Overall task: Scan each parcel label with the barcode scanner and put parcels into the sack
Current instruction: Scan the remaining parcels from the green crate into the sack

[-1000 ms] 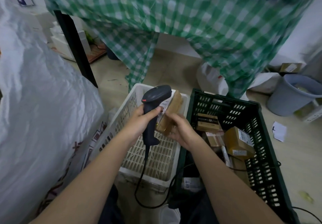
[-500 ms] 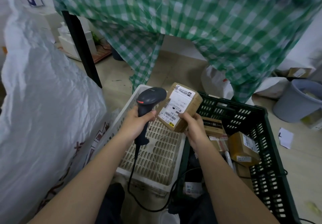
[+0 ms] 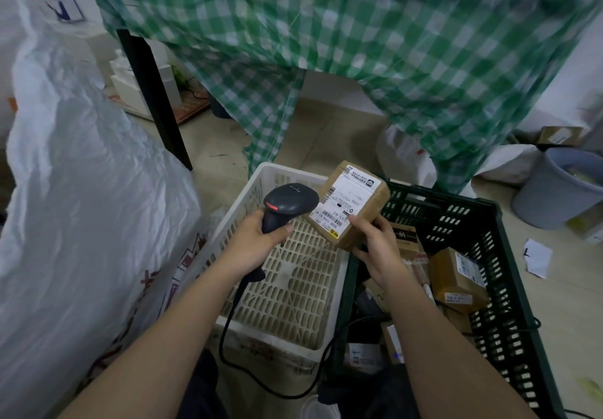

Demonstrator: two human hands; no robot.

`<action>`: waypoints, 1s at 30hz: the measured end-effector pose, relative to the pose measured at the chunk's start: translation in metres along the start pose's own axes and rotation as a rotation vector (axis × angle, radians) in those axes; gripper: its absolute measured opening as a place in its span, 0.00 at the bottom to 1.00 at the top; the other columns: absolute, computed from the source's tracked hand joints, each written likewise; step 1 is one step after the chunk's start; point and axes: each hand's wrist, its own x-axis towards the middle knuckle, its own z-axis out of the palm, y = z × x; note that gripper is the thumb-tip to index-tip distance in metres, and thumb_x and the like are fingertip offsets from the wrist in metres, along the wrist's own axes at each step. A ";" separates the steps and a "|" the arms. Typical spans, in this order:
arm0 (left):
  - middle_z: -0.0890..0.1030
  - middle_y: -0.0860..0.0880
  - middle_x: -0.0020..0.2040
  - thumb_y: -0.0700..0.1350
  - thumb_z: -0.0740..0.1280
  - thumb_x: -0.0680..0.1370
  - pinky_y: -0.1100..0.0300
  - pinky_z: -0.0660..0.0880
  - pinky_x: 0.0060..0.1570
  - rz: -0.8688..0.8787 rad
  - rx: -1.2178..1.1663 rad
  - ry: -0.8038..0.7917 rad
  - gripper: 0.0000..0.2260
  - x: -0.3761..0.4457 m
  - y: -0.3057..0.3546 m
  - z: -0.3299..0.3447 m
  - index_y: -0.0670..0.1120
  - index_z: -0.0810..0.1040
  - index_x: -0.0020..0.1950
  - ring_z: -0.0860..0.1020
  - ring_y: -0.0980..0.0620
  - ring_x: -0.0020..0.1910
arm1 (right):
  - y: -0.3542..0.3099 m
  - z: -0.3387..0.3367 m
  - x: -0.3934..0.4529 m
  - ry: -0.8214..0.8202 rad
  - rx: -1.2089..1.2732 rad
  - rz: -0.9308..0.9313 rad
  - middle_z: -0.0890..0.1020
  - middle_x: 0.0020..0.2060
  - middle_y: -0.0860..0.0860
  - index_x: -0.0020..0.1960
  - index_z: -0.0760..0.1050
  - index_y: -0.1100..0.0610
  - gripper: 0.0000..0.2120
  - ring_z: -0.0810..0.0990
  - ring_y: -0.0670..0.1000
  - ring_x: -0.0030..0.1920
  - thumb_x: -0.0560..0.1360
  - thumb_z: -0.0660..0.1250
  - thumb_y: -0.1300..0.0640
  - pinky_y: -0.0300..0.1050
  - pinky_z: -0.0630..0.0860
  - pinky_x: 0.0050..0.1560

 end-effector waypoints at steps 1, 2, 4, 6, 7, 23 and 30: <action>0.82 0.48 0.48 0.45 0.69 0.77 0.53 0.74 0.54 0.002 -0.003 0.009 0.07 0.001 -0.001 0.000 0.51 0.74 0.53 0.80 0.49 0.51 | -0.002 0.000 -0.001 -0.018 -0.046 0.002 0.81 0.57 0.51 0.72 0.67 0.53 0.29 0.81 0.49 0.53 0.74 0.72 0.58 0.53 0.80 0.55; 0.82 0.47 0.49 0.46 0.69 0.77 0.51 0.74 0.56 -0.001 -0.007 0.029 0.09 0.002 -0.001 0.000 0.49 0.75 0.55 0.80 0.48 0.52 | -0.003 0.001 -0.004 -0.056 -0.123 0.006 0.82 0.57 0.51 0.71 0.69 0.52 0.26 0.82 0.50 0.53 0.74 0.70 0.57 0.52 0.80 0.52; 0.82 0.46 0.51 0.47 0.70 0.76 0.49 0.75 0.56 -0.008 -0.035 0.092 0.12 0.003 -0.001 0.000 0.46 0.75 0.58 0.79 0.46 0.52 | -0.006 0.004 -0.009 -0.179 -0.302 0.028 0.83 0.55 0.51 0.69 0.71 0.51 0.24 0.83 0.51 0.52 0.74 0.69 0.56 0.49 0.80 0.49; 0.81 0.49 0.51 0.45 0.71 0.75 0.53 0.75 0.53 0.017 -0.086 0.152 0.15 0.003 0.001 0.000 0.46 0.74 0.60 0.79 0.50 0.52 | -0.010 0.008 -0.017 -0.297 -0.494 0.035 0.84 0.52 0.50 0.67 0.73 0.49 0.22 0.84 0.50 0.50 0.73 0.70 0.57 0.45 0.79 0.48; 0.81 0.52 0.49 0.44 0.73 0.74 0.59 0.75 0.49 0.039 -0.100 0.170 0.16 0.003 0.002 -0.001 0.47 0.74 0.60 0.79 0.54 0.49 | -0.013 0.011 -0.023 -0.345 -0.588 0.014 0.83 0.51 0.49 0.65 0.71 0.46 0.23 0.83 0.48 0.49 0.73 0.70 0.58 0.40 0.78 0.47; 0.85 0.50 0.45 0.47 0.76 0.70 0.61 0.78 0.41 -0.139 -0.130 -0.038 0.12 -0.001 -0.010 -0.024 0.47 0.81 0.51 0.84 0.52 0.44 | -0.030 0.023 -0.036 -0.271 -0.644 -0.213 0.74 0.58 0.48 0.58 0.71 0.50 0.26 0.75 0.48 0.58 0.66 0.79 0.52 0.42 0.75 0.52; 0.85 0.50 0.41 0.49 0.75 0.72 0.59 0.76 0.41 -0.229 -0.329 0.126 0.10 0.001 -0.005 -0.020 0.46 0.80 0.48 0.83 0.51 0.42 | -0.026 0.046 -0.043 0.040 -0.628 -0.303 0.67 0.57 0.51 0.56 0.64 0.53 0.31 0.72 0.50 0.56 0.66 0.75 0.38 0.45 0.71 0.54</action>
